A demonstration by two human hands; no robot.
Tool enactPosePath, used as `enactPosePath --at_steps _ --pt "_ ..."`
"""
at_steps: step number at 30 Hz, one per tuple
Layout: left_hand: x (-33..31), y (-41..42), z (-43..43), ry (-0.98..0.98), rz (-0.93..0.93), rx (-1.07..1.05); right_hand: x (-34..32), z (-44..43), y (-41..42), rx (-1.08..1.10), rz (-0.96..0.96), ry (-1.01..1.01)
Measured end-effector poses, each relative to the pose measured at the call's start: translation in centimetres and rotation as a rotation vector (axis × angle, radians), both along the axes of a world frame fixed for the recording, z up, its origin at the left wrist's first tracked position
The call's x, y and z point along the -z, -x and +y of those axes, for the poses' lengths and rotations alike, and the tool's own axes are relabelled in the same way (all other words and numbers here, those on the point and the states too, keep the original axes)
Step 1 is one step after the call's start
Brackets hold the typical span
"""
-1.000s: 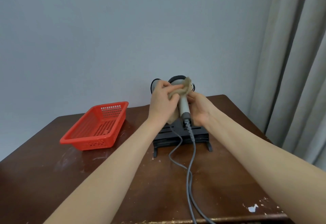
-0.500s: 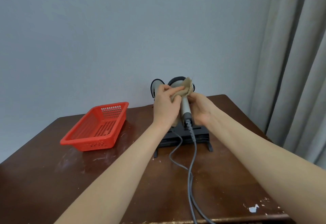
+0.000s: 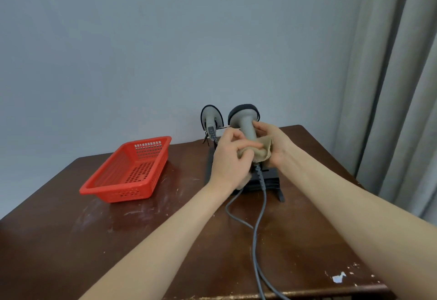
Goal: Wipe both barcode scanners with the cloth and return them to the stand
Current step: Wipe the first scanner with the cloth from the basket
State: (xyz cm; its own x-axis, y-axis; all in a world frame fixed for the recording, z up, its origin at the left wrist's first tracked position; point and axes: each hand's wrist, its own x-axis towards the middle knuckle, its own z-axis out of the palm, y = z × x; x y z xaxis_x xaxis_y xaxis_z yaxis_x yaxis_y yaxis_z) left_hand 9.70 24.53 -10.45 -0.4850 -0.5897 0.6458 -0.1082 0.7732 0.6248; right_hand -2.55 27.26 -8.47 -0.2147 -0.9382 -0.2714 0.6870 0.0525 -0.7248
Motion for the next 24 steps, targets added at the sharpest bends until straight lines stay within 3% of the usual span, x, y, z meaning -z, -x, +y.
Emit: enactPosePath --at_steps 6,13,19,24 --pt "-2.3 0.8 -2.5 -0.094 0.028 -0.139 0.4 -0.8 -0.9 0.016 -0.002 0.039" --pt "0.3 -1.1 -1.1 -0.028 -0.008 0.060 -0.1 0.1 0.0 0.009 0.030 0.022" --pt "-1.8 -2.4 -4.1 -0.271 0.090 -0.250 -1.0 0.5 -0.2 0.061 -0.011 0.085" --pt "-3.0 -2.3 -4.3 -0.171 0.132 -0.295 -1.1 0.4 -0.3 0.065 -0.029 0.106"
